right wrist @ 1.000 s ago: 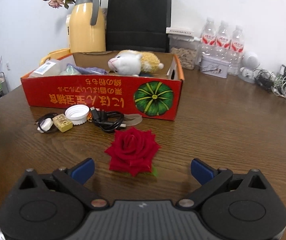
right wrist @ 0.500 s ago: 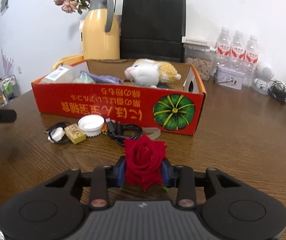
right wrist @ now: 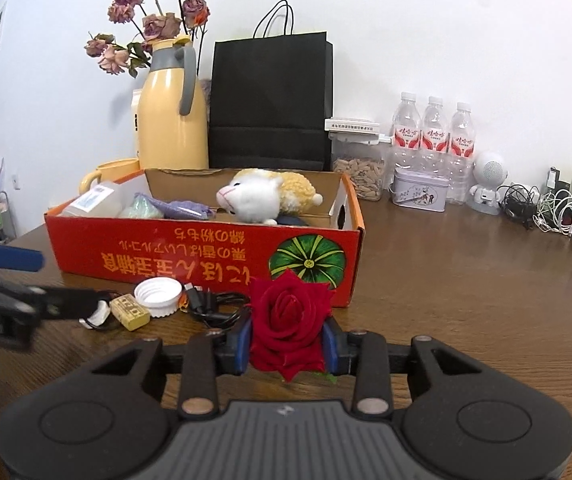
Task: Organize objects
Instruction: 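Grasp the small tan box with the left gripper while the right gripper holds the flower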
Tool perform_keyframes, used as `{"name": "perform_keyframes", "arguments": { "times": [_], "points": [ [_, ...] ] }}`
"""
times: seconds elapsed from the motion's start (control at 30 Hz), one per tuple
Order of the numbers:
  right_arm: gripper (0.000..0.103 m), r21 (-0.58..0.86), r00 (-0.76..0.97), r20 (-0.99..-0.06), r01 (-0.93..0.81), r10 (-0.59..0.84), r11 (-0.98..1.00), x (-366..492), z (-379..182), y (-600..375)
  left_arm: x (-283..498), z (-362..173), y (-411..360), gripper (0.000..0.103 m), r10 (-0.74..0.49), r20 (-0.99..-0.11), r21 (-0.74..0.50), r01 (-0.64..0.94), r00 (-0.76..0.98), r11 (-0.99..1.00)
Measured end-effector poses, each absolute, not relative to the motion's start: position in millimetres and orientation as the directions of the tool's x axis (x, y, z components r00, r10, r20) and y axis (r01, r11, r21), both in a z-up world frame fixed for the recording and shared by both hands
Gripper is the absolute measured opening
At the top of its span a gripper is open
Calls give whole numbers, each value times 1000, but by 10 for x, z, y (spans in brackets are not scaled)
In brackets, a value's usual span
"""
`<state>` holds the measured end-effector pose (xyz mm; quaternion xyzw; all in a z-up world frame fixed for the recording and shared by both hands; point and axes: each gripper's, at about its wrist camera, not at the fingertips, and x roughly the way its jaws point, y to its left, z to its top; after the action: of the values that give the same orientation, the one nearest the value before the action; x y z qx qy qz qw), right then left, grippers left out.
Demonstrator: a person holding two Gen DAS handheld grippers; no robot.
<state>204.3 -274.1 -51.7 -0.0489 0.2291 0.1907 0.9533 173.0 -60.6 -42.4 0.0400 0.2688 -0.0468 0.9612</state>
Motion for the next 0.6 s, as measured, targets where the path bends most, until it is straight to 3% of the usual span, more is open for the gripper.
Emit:
{"name": "perform_keyframes", "arguments": {
  "times": [0.07, 0.2, 0.27, 0.5, 0.6],
  "points": [
    [33, -7, 823, -451, -389, 345, 921, 2035, -515, -2739, 1792, -448, -697, 78, -68, -524, 86, 132, 849, 987],
    [33, -4, 827, -440, -390, 349, 921, 2013, -512, -2739, 1923, -532, -802, 71, -74, -548, 103, 155, 833, 982],
    [33, 1, 829, -435, -389, 350, 921, 2010, -510, -2748, 1971, -576, -816, 58, -84, -567, 92, 164, 819, 982],
    [33, 4, 829, -428, -397, 360, 918, 1999, -506, -2754, 2047, -678, -798, 32, -83, -596, 72, 156, 799, 985],
    [33, 3, 836, -414, -395, 360, 919, 1976, -496, -2755, 2044, -689, -753, 31, -95, -587, 44, 149, 804, 988]
  ]
}}
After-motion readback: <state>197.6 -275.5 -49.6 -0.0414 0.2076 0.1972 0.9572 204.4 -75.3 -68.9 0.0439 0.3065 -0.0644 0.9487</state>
